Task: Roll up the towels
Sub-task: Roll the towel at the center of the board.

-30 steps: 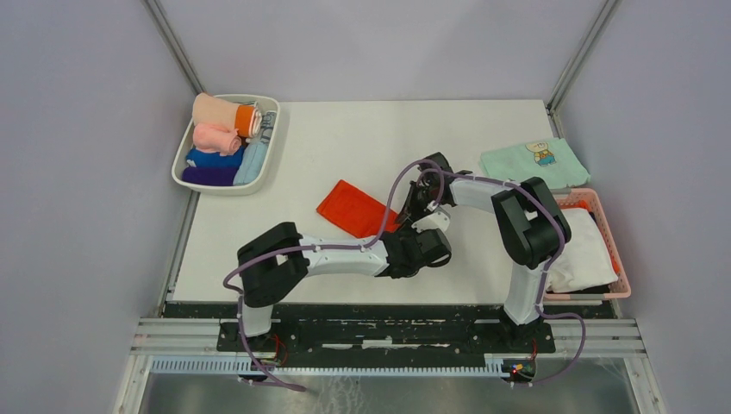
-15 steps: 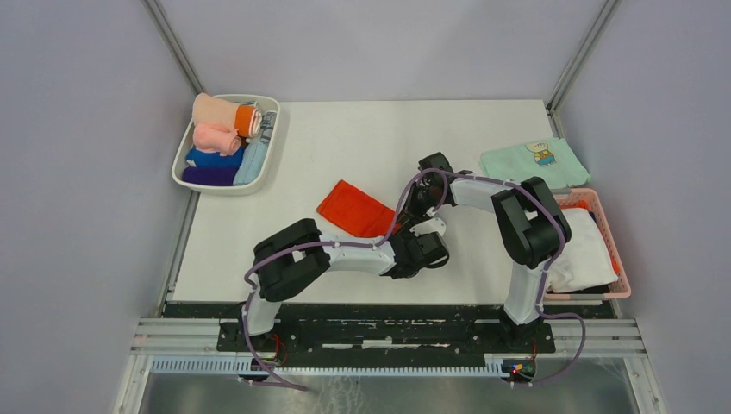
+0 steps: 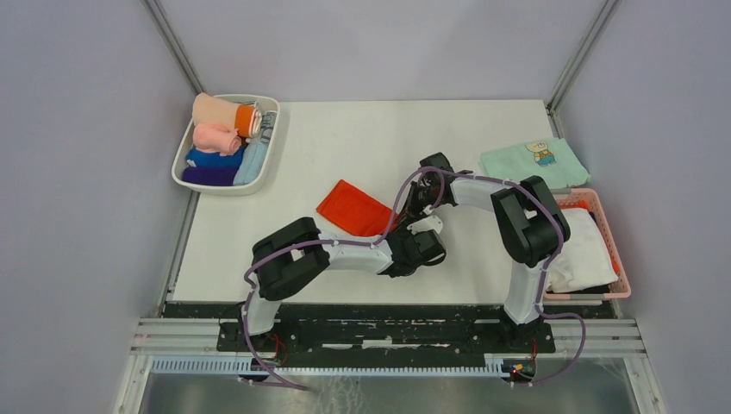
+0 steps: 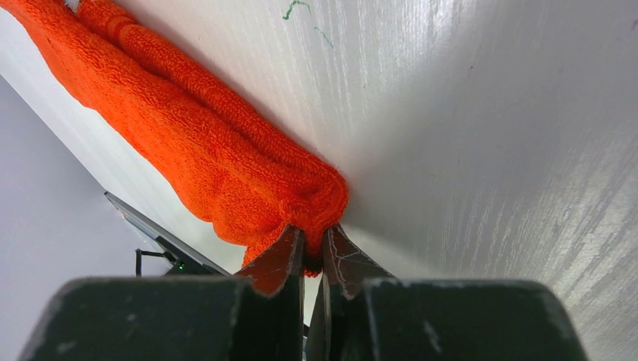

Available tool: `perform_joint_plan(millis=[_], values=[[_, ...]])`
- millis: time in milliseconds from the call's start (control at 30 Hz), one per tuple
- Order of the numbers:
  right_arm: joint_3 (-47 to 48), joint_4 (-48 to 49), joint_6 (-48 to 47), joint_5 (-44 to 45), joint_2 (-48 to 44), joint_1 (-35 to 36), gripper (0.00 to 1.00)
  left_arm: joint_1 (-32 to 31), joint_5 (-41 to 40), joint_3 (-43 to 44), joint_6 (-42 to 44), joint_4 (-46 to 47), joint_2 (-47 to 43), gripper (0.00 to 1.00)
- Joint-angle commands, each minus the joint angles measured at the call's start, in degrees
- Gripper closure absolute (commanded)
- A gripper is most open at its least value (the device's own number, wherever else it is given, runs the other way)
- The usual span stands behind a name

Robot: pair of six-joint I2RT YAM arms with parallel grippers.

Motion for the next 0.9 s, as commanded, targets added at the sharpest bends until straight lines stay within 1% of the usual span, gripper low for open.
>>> perform_joint_plan(millis=[0, 200, 500, 633, 867], values=[[1.7, -0.7, -0.4, -0.1, 0.6, 0.0, 0.84, 0.5, -1.5, -0.6, 2.7, 2.5, -1.7, 0.58], [2.0, -1.0, -0.6, -0.1, 0.8, 0.0, 0.82, 0.5, -1.3, -0.8, 3.1, 2.6, -2.9, 0.58], [2.3, -1.3, -0.7, -0.2, 0.9, 0.0, 0.81, 0.6, -1.1, -0.4, 4.3, 2.7, -4.2, 0.58], [2.3, -1.2, -0.7, -0.1, 1.0, 0.0, 0.81, 0.5, -1.0, -1.1, 5.3, 4.2, -4.9, 0.58], [2.2, -1.4, -0.8, -0.1, 0.7, 0.0, 0.81, 1.1, -1.2, -1.3, 5.1, 4.1, -2.9, 0.58]])
